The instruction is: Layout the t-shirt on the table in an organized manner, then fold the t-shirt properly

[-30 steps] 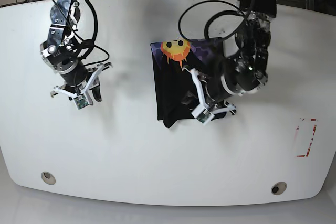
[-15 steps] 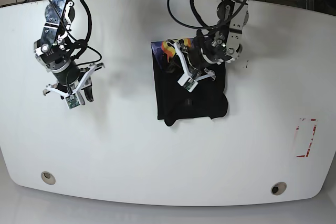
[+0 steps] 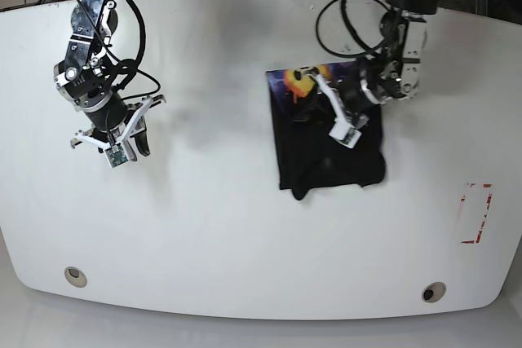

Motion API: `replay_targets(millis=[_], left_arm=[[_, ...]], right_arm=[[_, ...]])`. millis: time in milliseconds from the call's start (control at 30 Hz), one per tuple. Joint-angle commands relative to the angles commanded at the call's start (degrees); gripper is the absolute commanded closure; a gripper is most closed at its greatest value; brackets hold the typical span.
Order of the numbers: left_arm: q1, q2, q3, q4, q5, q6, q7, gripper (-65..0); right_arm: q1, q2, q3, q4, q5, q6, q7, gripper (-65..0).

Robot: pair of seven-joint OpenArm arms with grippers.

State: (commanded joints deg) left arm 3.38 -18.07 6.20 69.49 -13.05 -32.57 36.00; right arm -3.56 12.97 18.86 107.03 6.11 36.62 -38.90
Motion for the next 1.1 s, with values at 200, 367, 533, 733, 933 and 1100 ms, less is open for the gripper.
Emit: replay_targets(millis=[200, 367, 533, 733, 933, 1100], left_arm=[[1.6, -11.3, -2.4, 2.2, -2.9, -5.5, 3.0, -11.5], [1.7, -18.5, -3.8, 2.0, -2.5, -7.4, 3.3, -11.5], [1.7, -24.4, -4.2, 1.9, -2.5, -7.4, 3.3, -11.5], [1.8, -29.9, -4.3, -0.2, -2.5, -7.4, 3.1, -11.5], [1.8, -32.8, -4.5, -5.5, -2.8, -7.4, 2.8, -11.5], [1.8, -32.7, -9.1, -6.5, -2.9, -7.4, 3.1, -11.5]], right_arm=[[-0.1, 0.0, 0.0, 0.0, 0.0, 0.0, 0.0, -13.2], [-0.1, -0.3, 0.0, 0.0, 0.0, 0.0, 0.0, -13.2], [-0.1, -0.3, 0.0, 0.0, 0.0, 0.0, 0.0, -13.2], [-0.1, -0.2, 0.0, 0.1, 0.0, 0.0, 0.1, -13.2], [-0.9, 0.1, 1.5, 1.6, 0.0, 0.09, 0.1, -13.2], [-1.1, -0.4, 3.2, 2.5, 0.1, 0.88, 0.1, -13.2]])
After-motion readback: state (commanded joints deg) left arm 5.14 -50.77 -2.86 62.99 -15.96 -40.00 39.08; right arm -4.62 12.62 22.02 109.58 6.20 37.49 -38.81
